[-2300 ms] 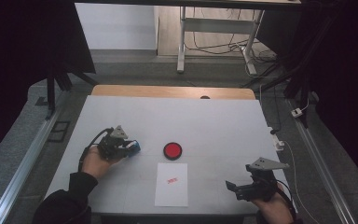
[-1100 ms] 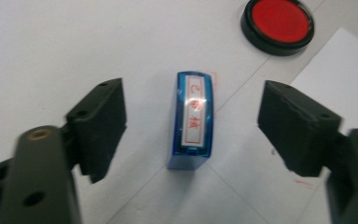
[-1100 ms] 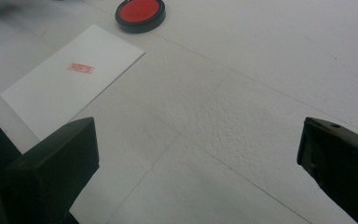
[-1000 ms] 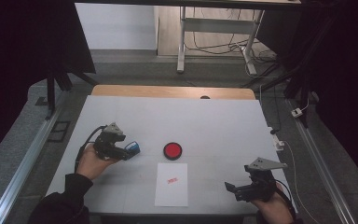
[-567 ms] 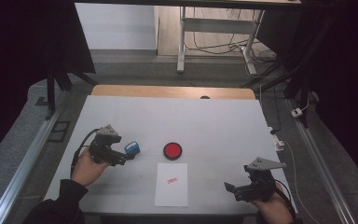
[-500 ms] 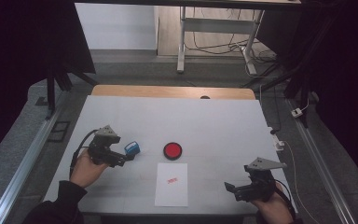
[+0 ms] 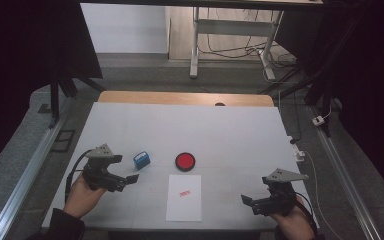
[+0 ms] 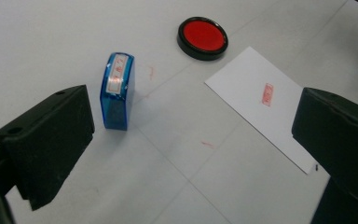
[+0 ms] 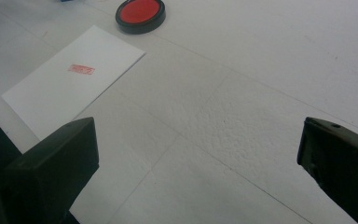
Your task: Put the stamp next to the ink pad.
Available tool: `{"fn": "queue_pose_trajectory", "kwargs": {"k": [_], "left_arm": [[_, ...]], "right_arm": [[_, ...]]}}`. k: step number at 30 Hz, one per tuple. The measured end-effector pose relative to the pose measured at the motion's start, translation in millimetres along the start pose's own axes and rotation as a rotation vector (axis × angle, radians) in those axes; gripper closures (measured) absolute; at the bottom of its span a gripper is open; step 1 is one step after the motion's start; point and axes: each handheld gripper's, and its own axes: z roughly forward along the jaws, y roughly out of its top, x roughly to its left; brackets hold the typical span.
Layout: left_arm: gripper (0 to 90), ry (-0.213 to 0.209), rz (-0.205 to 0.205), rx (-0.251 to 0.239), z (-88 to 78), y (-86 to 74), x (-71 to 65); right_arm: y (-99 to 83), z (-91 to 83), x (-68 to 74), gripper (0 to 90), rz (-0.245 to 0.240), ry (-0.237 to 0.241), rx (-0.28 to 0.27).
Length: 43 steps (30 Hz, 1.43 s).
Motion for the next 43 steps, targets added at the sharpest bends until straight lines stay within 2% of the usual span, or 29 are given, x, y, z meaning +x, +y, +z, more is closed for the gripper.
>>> {"fn": "queue_pose_trajectory", "kwargs": {"k": [5, 19, 24, 31, 34, 36, 39, 43], "left_arm": [[0.0, -0.008, -0.003, -0.002, -9.5, -8.8, -4.4], [0.0, 0.03, -0.012, -0.012, -32.1, -36.5, -12.1], [0.0, 0.042, -0.03, -0.013, -39.1, -46.4, -13.8], [0.0, 0.076, -0.053, 0.008, -45.0, -58.3, -13.7], [0.0, 0.11, -0.048, 0.036, -46.7, -62.9, -13.9], [0.0, 0.112, -0.052, 0.033, -48.8, -64.3, -14.3], [0.0, 0.121, -0.066, 0.055, -48.6, -65.2, -13.7], [0.0, 0.113, -0.09, 0.051, -48.4, -64.4, -11.0]], "right_arm": [[0.2, 0.2, 0.2, 0.0, -0.002, 0.0, 0.001], [0.2, 0.2, -0.1, 0.0, 0.005, -0.002, -0.004], [0.0, -0.3, -0.5, 0.0, 0.014, -0.006, -0.008], [-0.3, -0.6, -0.3, 0.0, 0.011, -0.006, -0.008], [-0.1, -0.2, 0.2, 0.0, 0.01, -0.007, -0.007], [0.1, -0.2, 0.6, 0.0, 0.007, -0.01, -0.006], [0.2, -0.3, 0.6, 0.0, 0.004, -0.011, -0.003], [-0.2, 0.1, 0.7, 0.0, 0.003, -0.014, 0.004]]}}
